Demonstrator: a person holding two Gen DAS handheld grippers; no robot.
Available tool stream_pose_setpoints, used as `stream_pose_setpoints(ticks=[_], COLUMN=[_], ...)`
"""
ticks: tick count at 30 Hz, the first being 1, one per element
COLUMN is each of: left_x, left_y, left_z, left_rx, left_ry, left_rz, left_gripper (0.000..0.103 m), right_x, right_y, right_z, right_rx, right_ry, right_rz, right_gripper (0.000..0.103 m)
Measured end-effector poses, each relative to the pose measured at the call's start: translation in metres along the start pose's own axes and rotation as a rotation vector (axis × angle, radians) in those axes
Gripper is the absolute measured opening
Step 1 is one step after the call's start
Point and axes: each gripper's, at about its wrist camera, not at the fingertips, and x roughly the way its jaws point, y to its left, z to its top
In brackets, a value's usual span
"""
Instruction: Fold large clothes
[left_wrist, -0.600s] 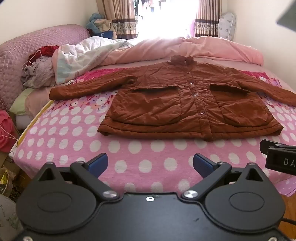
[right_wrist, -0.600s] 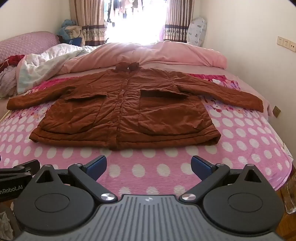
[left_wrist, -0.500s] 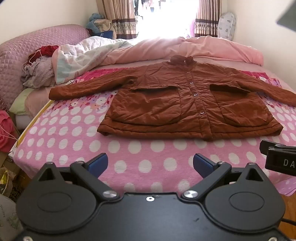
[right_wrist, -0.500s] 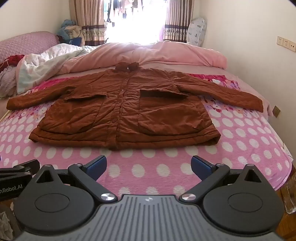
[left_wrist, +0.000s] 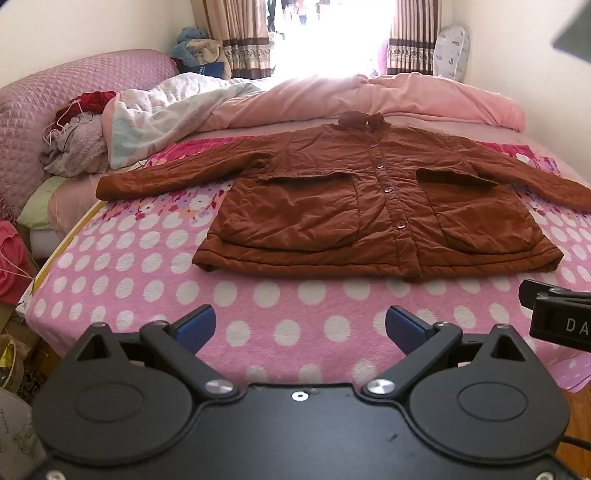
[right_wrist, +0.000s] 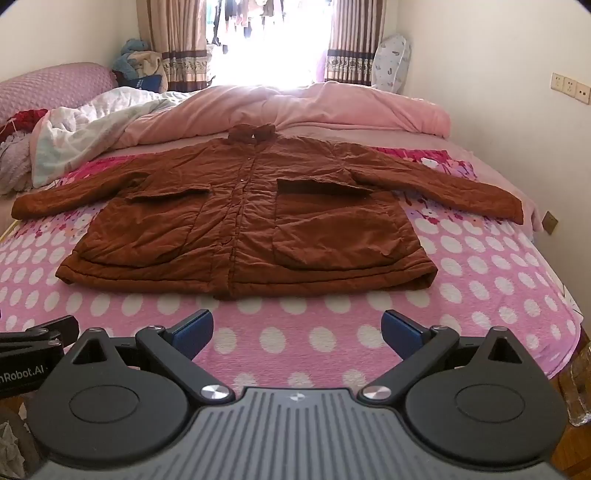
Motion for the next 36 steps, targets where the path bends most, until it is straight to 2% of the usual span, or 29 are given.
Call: stream_pose_setpoints(ticks=[36], left_x=[-0.0019], left_y=[-0.0014], left_z=[0.0034], left_rx=[-0.003], left_ry=[-0.017], left_rz=[0.001], left_gripper=[0.101], right_x=[-0.0030], right_y=[-0.0017], right_z=[0.0016], right_rx=[-0.007], right_ry=[-0.008], right_rz=[-0.008], right_gripper=[0.103])
